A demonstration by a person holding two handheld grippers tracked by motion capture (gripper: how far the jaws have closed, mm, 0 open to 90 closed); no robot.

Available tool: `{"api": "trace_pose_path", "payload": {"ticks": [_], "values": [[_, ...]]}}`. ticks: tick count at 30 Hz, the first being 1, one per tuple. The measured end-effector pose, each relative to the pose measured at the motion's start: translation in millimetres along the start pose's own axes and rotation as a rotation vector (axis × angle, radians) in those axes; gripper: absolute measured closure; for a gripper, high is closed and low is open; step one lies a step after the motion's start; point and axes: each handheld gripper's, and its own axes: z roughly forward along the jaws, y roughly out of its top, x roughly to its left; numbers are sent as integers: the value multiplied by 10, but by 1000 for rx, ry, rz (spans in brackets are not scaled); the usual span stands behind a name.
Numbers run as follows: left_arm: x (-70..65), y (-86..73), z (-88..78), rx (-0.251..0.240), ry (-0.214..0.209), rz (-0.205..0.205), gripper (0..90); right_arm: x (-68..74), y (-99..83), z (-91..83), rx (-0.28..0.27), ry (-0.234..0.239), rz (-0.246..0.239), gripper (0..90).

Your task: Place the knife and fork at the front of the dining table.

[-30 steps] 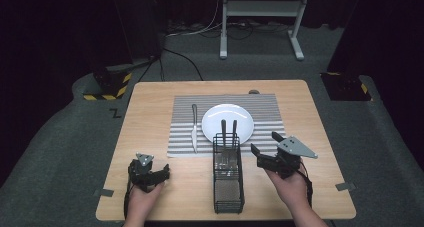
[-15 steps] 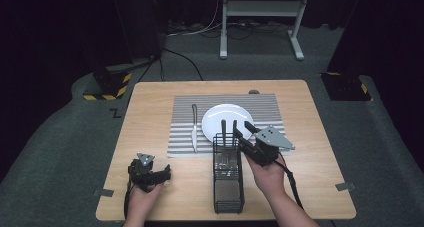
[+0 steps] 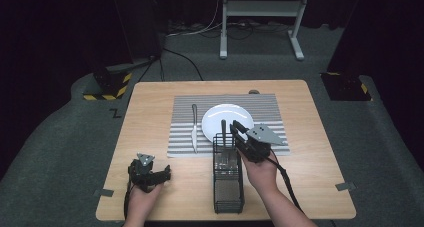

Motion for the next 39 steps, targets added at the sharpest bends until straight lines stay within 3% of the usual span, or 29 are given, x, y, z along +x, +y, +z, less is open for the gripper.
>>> {"api": "trace_pose_path", "payload": {"ticks": [10, 14, 20, 31, 39], "values": [[-1, -4, -3, -1, 1, 1, 52, -5, -45, 3, -16, 12, 16, 824], [-2, -5, -4, -1, 1, 0, 52, 8, -47, -4, -31, 21, 7, 874], [-2, -5, -4, -1, 1, 0, 52, 23, -27, -51, -63, 33, -11, 878], [-2, -5, -5, -1, 1, 0, 52, 34, 133, -217, -147, 24, -25, 880], [-2, -6, -6, -1, 1, 0, 52, 111, 325, -387, -227, 31, -63, 882]]}}
